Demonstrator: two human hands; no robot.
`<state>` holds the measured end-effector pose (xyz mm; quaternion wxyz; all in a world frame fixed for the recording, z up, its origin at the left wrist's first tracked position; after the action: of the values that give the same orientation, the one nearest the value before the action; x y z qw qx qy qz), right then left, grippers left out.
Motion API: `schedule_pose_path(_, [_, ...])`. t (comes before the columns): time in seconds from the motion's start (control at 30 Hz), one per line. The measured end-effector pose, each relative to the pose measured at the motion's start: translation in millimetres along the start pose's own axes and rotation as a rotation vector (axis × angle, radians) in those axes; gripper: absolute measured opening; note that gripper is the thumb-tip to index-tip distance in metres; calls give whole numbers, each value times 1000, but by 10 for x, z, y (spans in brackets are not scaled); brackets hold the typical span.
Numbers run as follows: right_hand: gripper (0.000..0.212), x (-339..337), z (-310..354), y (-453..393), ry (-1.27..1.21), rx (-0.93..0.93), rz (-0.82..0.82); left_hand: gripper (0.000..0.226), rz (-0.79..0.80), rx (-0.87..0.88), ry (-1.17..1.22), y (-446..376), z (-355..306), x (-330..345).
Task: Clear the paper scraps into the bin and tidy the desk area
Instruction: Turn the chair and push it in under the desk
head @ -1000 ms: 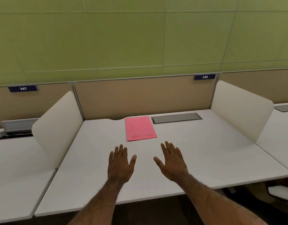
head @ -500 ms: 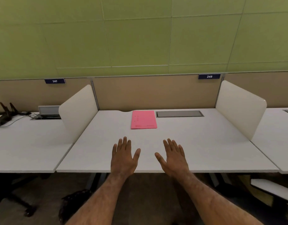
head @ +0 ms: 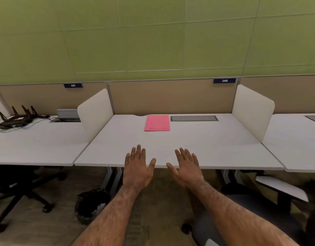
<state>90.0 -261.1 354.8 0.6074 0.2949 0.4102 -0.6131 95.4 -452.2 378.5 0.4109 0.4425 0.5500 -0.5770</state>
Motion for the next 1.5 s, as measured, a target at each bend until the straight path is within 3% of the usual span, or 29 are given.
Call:
schedule_pose_path(0.2, [84,-368,-143,787,35,-31,24,83,-21,1,28,675,-358,-222])
schedule_pose_path(0.47, [84,-1158,-771,1384,68,16,-83,83,-32,100,60,1079,-1163,-415])
schedule_pose_path(0.83, [80,-2411,-2360,2297,153,192,-163,74,-35,262,136,1483,-3048,-510])
schedule_pose_path(1.1, [81,-3194,-3571,2830,194,218,-119,76,-13,333,145,1982,-4680,-652])
schedule_pose_path(1.27, [82,-3543,-4243,2946,172,242,-113,82,123,382,204,2287,-5474,-874])
schedule_pose_path(1.37, [80,-3641,-4573,2958,114,263,-81,84,170,432,160,2539,-5936,-950])
schedule_pose_path(1.5, [78,-3679,-4864,2953,83,308,-16,93,352,372,33,2800,-6337,-860])
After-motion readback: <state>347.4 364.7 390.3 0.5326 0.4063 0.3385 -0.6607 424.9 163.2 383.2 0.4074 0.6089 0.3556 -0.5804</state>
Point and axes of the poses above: each hand's wrist, its own y-axis away from the middle knuckle, its own x-axis out of the palm, z = x × y, the point moved 5 cm from there along -y, towards the middle knuckle, and after that the axes turned 15 degrees about -y, right-handed, at the moved point
